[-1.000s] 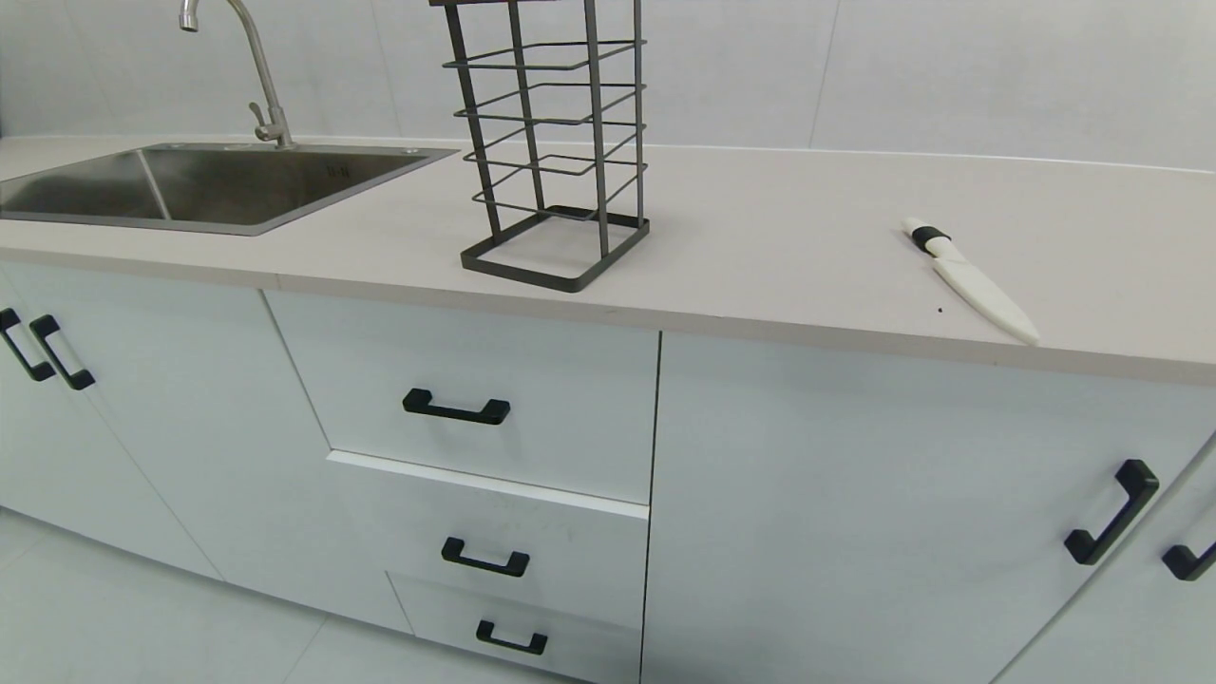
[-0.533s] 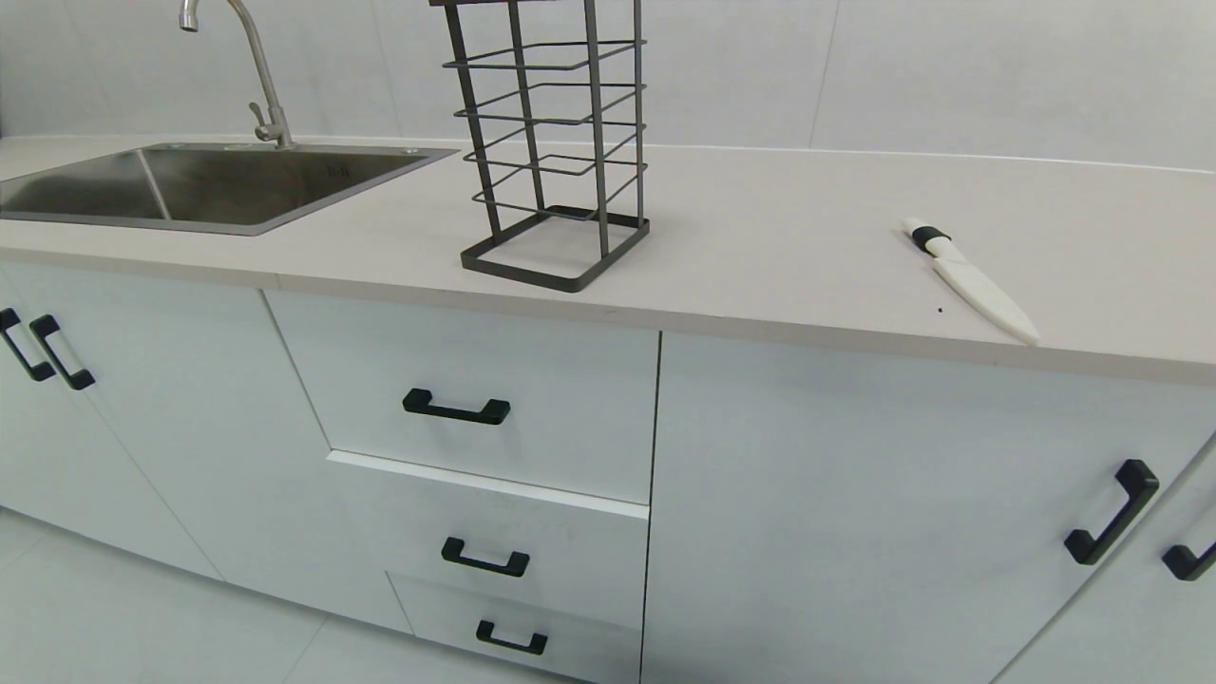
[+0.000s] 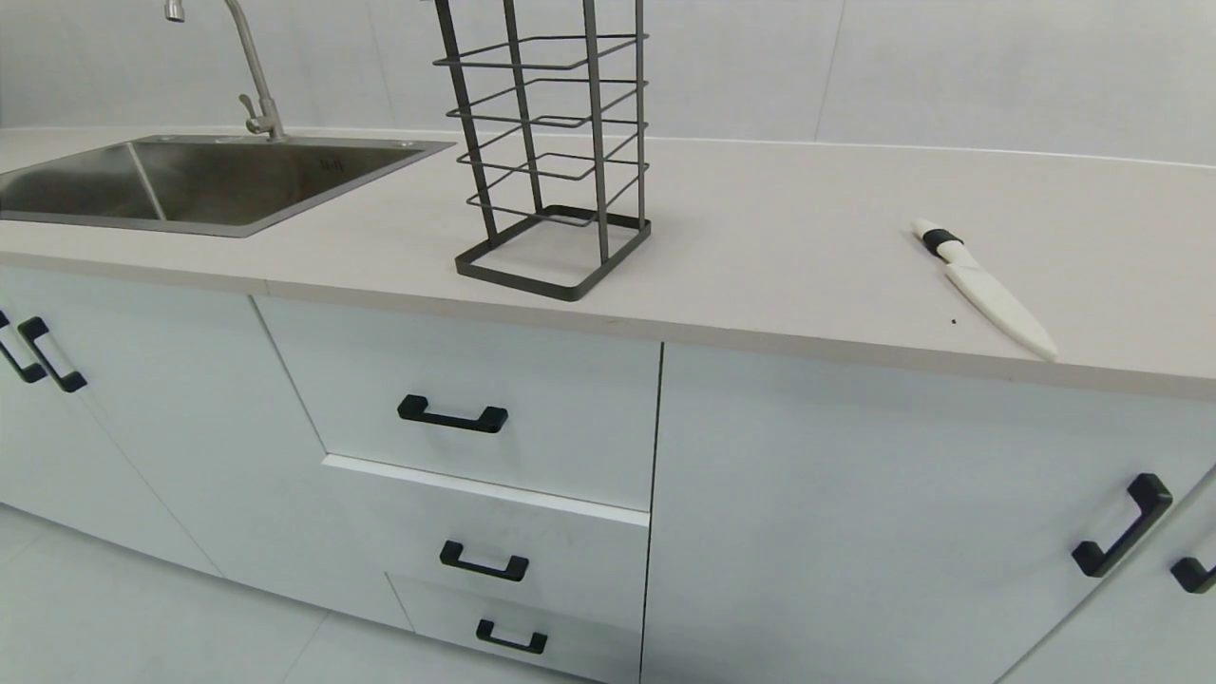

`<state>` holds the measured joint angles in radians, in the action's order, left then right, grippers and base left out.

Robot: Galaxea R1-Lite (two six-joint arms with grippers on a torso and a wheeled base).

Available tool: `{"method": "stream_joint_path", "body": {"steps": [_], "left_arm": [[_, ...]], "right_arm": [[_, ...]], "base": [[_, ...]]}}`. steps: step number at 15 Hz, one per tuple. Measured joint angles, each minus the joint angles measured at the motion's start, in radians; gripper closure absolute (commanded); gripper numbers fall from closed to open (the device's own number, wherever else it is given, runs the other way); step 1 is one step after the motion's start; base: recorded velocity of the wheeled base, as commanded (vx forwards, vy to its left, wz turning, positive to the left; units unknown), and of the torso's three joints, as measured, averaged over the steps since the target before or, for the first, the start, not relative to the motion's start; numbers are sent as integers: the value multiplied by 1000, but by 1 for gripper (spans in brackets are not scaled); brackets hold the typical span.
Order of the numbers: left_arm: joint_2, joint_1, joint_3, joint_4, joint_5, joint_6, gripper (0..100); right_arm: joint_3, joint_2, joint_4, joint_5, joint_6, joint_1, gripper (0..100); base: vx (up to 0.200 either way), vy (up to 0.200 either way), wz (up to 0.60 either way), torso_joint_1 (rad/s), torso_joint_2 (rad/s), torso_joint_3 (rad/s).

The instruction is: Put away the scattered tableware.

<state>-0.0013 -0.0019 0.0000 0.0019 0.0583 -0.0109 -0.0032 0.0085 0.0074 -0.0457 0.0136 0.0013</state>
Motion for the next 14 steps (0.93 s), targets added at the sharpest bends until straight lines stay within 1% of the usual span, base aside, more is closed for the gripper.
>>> {"method": "stream_joint_path", "body": {"steps": [3, 6, 10, 13, 14], "left_arm": [[0, 0, 0, 0, -1, 0, 0], [0, 0, 0, 0, -1, 1, 0], [0, 0, 0, -1, -2, 3, 0], [0, 0, 0, 0, -2, 7, 0], [0, 0, 0, 0, -2, 7, 0]], "right_arm": [[0, 0, -1, 0, -1, 0, 0], [0, 0, 0, 0, -1, 0, 0], [-1, 0, -2, -1, -2, 0, 0], [0, 0, -1, 0, -1, 1, 0], [0, 0, -1, 0, -2, 0, 0]], "base": [[0, 0, 0, 19, -9, -12], [0, 0, 0, 167, -131, -113], [0, 0, 0, 198, -614, -194], [0, 0, 0, 251, -487, -222], [0, 0, 0, 144, -466, -232]]}}
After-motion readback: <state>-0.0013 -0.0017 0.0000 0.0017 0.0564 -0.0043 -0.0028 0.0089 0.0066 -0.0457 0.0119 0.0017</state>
